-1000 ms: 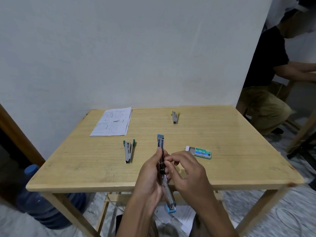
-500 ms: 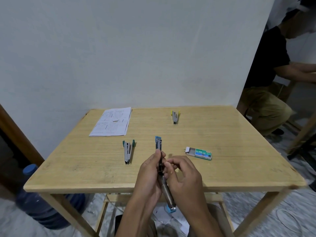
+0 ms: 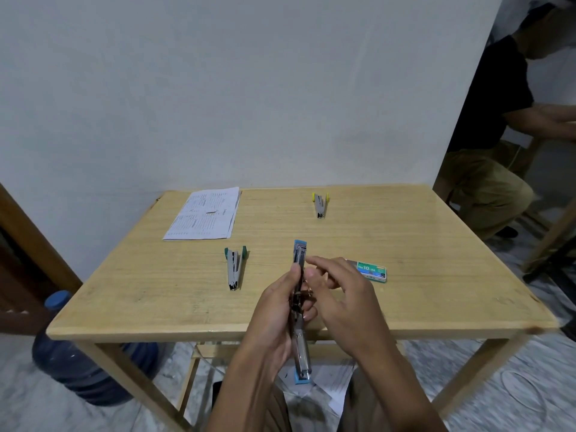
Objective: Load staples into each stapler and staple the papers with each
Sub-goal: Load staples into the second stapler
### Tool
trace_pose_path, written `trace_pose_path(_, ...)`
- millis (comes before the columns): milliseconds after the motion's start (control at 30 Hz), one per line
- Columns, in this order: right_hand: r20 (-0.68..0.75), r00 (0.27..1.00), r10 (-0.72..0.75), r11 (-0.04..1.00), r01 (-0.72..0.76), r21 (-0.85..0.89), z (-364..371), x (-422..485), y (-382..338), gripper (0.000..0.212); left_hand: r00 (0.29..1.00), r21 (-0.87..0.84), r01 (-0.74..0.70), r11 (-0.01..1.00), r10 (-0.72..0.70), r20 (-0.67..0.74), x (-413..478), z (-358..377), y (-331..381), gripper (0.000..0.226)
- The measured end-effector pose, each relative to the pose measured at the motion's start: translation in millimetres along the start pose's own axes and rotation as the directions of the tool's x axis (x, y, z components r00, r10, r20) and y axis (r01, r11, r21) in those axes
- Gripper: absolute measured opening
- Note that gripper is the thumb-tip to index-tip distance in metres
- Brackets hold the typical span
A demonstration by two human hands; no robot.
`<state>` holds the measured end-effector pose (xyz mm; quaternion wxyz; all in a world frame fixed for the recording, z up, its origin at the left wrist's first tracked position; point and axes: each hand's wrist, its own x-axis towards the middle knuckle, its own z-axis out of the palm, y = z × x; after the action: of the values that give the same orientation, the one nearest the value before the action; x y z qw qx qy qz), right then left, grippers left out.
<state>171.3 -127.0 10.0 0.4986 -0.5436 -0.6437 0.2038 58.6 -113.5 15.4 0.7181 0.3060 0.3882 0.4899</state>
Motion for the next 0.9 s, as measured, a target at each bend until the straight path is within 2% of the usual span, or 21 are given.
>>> trace_pose_path(133, 0.073, 0.997, 0.011, 1.0, -0.009, -0.021, -0.8, 3.1, -8.9, 0.062, 0.999, 0.037, -0.039, 0.999, 0.04, -0.019, 0.6, -1.4, 0.0, 0.049)
trace_pose_path(333, 0.068, 0.996, 0.054, 0.998, -0.056, 0.02, 2.7, 3.0, -9.4, 0.056, 0.996, 0.08, -0.08, 0.994, 0.083, -0.042, 1.0, -2.6, 0.2, 0.035)
trace_pose_path(533, 0.111, 0.99, 0.088, 0.996, -0.091, 0.026, 4.3, 3.5, -8.8, 0.052, 0.991, 0.175, -0.116, 0.978, 0.126, -0.047, -0.9, -6.9, 2.8, 0.04)
trace_pose_path(633, 0.102, 0.983, 0.153, 0.961, -0.172, 0.218, 3.7, 4.9, -13.8, 0.036, 0.987, 0.2, -0.131, 0.971, 0.146, -0.06, 1.4, -7.7, -0.6, 0.04)
trace_pose_path(733, 0.115, 0.954, 0.278, 0.85, -0.3, 0.433, 4.5, 6.0, -18.3, 0.025, 0.983, 0.246, -0.139, 0.959, 0.163, -0.08, 2.1, -6.8, -3.6, 0.031)
trace_pose_path(900, 0.149, 0.92, 0.362, 0.732, -0.38, 0.566, 7.8, 6.5, -14.2, 0.027, 0.968, 0.339, -0.213, 0.916, 0.245, -0.055, 0.3, -5.4, -1.0, 0.029)
